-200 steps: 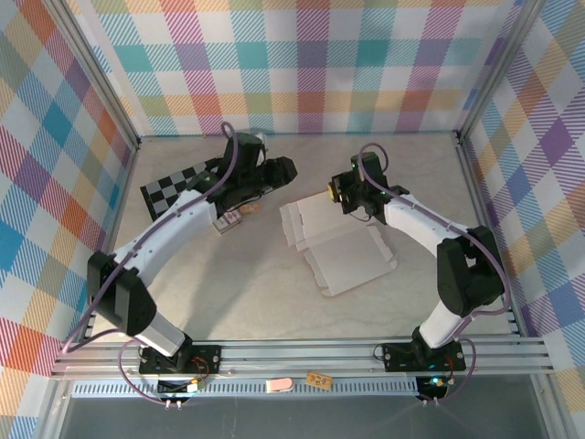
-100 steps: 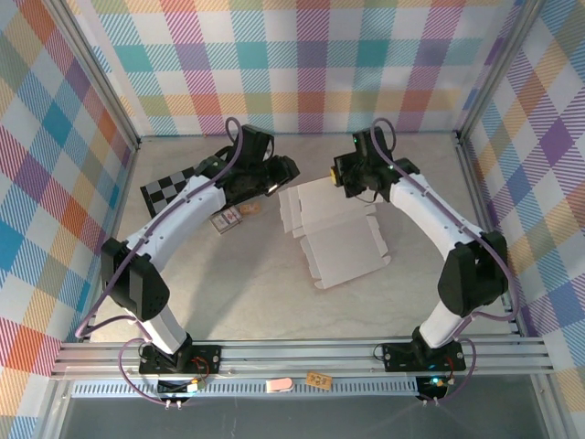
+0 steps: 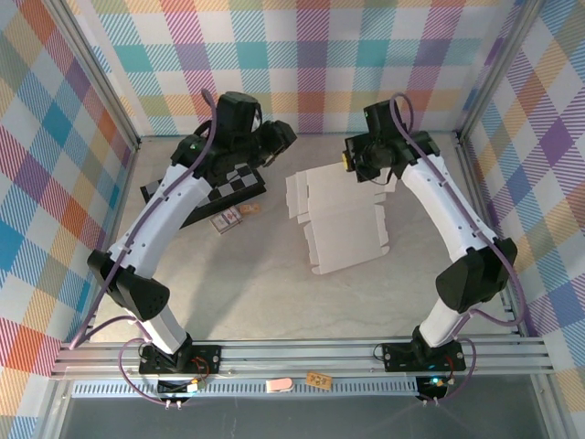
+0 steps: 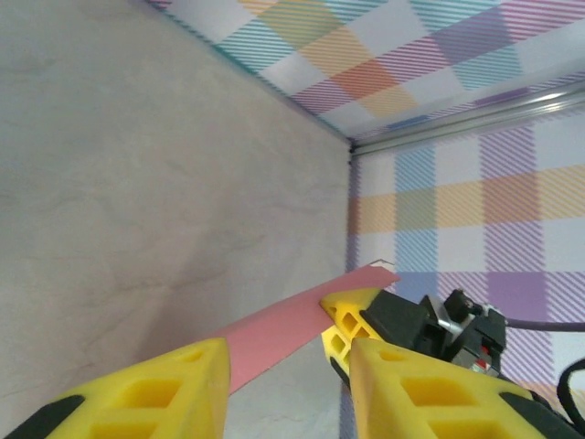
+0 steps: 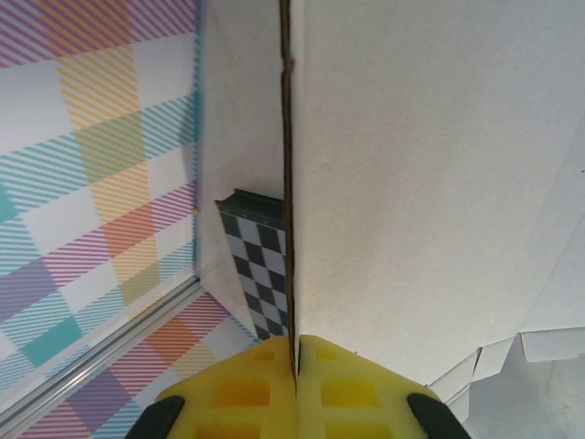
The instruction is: Fold the paper box
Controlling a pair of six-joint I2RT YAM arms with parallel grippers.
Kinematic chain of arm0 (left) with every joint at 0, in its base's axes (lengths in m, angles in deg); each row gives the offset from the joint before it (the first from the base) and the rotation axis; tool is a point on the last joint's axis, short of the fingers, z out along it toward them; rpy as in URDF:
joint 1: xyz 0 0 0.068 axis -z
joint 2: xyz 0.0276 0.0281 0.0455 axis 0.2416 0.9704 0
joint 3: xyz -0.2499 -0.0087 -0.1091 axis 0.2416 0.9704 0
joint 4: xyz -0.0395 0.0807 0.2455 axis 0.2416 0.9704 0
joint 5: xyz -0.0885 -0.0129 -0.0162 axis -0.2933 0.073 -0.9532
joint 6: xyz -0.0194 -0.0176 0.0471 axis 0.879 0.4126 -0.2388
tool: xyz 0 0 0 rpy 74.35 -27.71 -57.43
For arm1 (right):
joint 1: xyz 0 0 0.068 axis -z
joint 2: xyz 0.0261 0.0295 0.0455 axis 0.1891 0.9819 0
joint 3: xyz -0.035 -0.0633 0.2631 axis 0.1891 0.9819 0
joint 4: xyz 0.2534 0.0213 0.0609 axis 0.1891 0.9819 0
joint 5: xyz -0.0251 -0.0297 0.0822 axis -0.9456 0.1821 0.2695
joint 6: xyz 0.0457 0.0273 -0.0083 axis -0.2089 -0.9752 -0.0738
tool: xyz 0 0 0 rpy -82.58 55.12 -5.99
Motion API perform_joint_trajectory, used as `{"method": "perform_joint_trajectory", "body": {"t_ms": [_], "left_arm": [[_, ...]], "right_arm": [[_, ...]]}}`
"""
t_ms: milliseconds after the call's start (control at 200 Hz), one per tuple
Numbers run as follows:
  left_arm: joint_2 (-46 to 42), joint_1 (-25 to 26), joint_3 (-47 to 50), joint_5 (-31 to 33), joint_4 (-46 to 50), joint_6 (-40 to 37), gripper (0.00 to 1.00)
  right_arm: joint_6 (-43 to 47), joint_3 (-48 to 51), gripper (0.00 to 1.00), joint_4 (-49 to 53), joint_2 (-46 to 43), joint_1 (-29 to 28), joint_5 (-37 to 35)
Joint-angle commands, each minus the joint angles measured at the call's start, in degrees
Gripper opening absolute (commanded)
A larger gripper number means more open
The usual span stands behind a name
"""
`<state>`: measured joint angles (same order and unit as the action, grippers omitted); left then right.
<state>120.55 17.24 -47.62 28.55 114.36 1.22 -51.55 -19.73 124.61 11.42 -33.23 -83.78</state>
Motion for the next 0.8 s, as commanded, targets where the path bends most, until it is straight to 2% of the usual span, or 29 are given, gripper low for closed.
{"method": "perform_joint_trajectory", "body": {"t_ms": [0, 290, 795], "left_arm": [[1.89, 0.32, -4.93, -2.99, 1.73, 0.47, 0.37], [7.15, 1.95, -12.64, -6.39, 2.46, -1.09, 0.32], [9.2, 4.8, -14.56, -7.19, 5.47, -3.63, 0.32]], "right_arm": [[1.39, -4.8, 0.0, 4.51, 0.7, 0.78, -1.19], [2.26, -7.3, 0.0, 3.73, 0.93, 2.15, -0.9], [1.66, -8.78, 0.0, 4.41, -0.67, 3.88, -0.66]]}}
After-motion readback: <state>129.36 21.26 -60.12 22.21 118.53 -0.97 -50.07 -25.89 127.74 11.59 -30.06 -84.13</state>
